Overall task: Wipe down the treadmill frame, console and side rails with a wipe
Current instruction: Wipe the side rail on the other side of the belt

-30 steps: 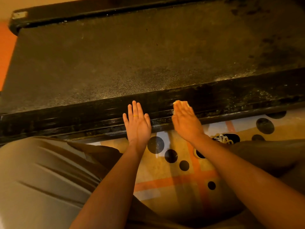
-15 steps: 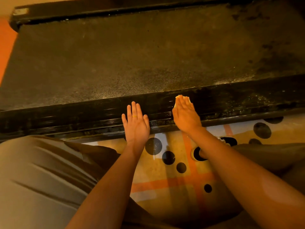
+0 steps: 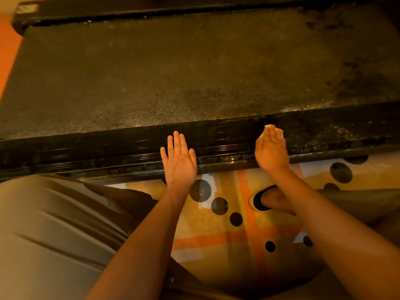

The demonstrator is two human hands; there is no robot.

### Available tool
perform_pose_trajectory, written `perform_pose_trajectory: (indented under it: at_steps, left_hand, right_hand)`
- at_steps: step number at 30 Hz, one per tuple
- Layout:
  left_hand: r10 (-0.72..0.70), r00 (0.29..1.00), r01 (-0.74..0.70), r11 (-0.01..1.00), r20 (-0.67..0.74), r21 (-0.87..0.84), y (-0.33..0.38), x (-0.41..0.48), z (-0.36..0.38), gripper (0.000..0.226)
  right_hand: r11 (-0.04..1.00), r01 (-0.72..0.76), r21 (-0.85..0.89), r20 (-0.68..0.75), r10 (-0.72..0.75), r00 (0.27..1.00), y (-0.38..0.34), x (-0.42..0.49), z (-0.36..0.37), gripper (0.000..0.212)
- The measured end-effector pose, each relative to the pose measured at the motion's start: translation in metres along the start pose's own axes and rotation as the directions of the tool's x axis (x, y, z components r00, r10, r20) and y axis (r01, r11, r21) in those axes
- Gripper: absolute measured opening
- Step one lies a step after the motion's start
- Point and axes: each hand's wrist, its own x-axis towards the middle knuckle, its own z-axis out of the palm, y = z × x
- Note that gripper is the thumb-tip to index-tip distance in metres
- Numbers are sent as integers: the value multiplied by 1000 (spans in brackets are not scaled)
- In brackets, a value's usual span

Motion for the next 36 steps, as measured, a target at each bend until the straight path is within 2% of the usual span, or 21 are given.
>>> perform_pose_trajectory:
  at_steps: [4,8,12,17,20,23,26,28,32,36]
  left_hand:
    - [-5,1000,5,1000,5,5,2,0,-1,60]
    - [2,1000,-2,1000,10,27,1,2,-1,60]
    - [-47,999,45,997,26,60,9,9,0,60]
    - [9,996,-14,998,86,54,47,24,3,60]
    - [29,998,-32,998,59,62,70,15,12,60]
    - [-22,999,21,999,32,42,95,10,21,60]
    - [-42,999,42,999,26,8,120,9,27,59]
    - [-63,998,63,998,12,-1,132,8,31,59]
    - [-135,991,135,991,-7,-19,144,7,36,59]
    - [-179,983,178,983,-24,-38,156,6,40,58]
  right_hand:
    - [975,217,-42,66,-214,975,-55,-30,23,56]
    - [927,371,-52,134,-361,923,-106,-15,35,58]
    - [877,471,-97,184,-449,874,-100,7,29,60]
    - [930,356,-95,161,-338,927,-16,40,-4,60]
    - [941,320,-111,165,-300,940,19,52,-15,60]
    - [949,307,-69,163,-292,942,16,27,-11,60]
    - [916,378,-133,165,-356,920,21,-11,-5,60]
    - [903,399,-157,191,-369,910,26,1,-7,60]
    - [934,348,-87,238,-320,917,13,65,-21,61]
    - [921,384,-73,227,-359,905,24,46,-20,61]
